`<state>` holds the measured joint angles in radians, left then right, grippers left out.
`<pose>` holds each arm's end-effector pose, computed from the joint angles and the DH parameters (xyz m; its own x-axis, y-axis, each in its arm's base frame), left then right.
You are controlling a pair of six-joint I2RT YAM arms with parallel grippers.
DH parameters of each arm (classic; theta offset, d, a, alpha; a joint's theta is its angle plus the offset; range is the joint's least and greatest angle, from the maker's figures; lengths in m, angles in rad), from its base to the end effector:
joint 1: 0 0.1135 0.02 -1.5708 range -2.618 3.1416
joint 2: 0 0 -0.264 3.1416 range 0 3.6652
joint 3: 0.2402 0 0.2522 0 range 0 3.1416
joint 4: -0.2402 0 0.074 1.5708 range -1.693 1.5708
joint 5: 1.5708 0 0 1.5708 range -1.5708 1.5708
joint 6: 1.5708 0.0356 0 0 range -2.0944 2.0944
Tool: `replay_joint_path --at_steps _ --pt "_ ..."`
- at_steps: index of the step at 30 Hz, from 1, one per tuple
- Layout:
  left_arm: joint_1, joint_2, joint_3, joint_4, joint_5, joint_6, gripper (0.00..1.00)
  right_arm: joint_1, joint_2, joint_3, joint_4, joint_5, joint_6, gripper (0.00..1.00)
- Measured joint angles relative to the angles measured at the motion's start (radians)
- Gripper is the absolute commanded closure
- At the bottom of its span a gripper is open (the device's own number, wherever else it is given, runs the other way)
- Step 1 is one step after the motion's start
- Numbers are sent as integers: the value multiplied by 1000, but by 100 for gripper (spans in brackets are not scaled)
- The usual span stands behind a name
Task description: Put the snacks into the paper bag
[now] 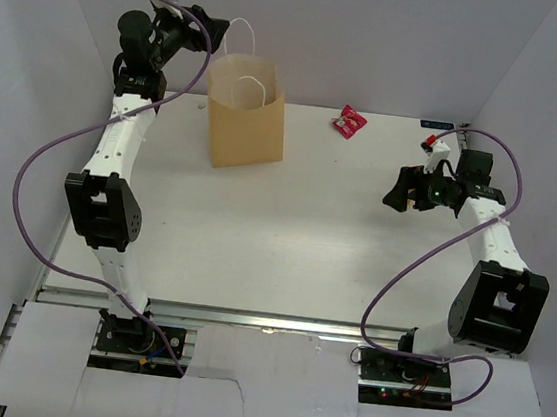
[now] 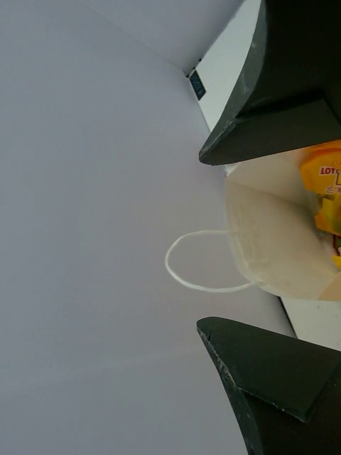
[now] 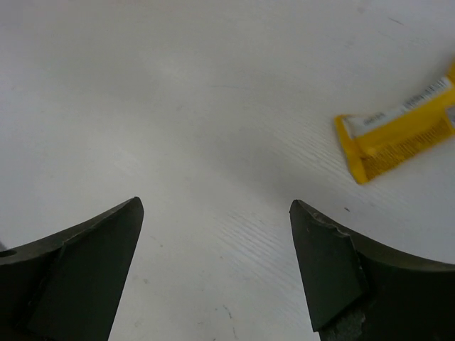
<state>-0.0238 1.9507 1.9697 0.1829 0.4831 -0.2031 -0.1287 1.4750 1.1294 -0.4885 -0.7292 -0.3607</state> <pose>0.4645 -0.0276 0.4445 0.1003 -0.1811 -0.9783 0.5067 0.8555 -0.1064 0.3136 -0.0167 0.2753 -0.5644 -0.1923 -0.8028 -0.5851 0.7793 0.2246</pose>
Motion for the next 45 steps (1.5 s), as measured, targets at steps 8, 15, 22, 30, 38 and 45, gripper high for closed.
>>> replay_joint_path --at_steps 8,15,22,30,38,45 --pt "2 -285 -241 36 -73 -80 2 7 120 35 140 519 363 10" --pt "3 -776 -800 25 -167 -148 2 11 393 192 151 631 491 14" --pt "3 -1011 -1032 -165 -188 -204 2 13 534 283 161 618 549 32" --pt "3 -1212 -1206 -295 -137 -295 2 13 562 288 183 615 575 64" --pt "3 -1331 -1336 -317 -55 -388 2 13 450 195 253 526 495 78" --pt "3 -1418 -1445 -321 2 -460 2 32 294 232 280 216 267 86"
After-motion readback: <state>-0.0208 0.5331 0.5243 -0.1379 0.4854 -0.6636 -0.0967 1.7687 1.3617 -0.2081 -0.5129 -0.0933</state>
